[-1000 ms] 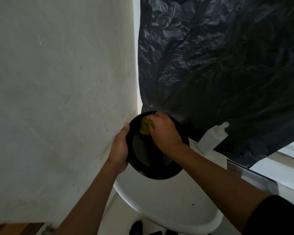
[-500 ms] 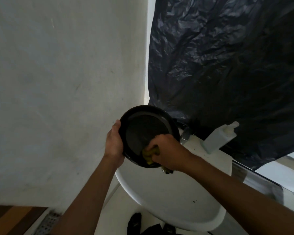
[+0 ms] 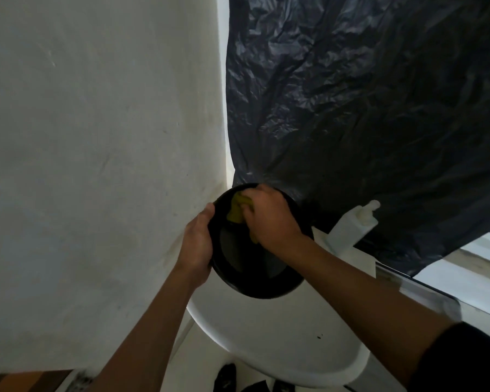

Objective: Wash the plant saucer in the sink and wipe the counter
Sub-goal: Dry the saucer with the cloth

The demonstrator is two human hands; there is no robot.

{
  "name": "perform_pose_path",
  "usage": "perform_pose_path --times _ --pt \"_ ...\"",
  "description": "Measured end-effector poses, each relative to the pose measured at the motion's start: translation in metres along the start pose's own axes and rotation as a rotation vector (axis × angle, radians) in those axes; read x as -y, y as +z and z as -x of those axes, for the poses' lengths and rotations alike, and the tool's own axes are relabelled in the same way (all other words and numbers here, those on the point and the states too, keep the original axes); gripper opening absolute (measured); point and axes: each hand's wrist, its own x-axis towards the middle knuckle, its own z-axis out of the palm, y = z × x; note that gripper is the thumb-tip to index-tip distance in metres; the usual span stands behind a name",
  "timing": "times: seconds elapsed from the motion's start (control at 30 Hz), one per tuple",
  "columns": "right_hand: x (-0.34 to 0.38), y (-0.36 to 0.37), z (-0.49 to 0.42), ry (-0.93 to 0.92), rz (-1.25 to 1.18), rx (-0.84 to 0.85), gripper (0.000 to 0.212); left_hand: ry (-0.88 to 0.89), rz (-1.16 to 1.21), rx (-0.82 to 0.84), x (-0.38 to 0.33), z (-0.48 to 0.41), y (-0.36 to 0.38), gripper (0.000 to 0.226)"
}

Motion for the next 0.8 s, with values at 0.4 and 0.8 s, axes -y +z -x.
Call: perform_pose_path --times 0.4,0.8 --pt "0.016 -0.018 0.041 -0.144 -0.186 0.537 0.022 0.064 0.067 -0.112 -0.005 -0.014 -0.016 0.048" --pt "-0.02 -0.032 0.021 0.095 0.3 0.232 0.011 0.121 -0.065 -0.048 -0.012 -0.007 -0.016 0.044"
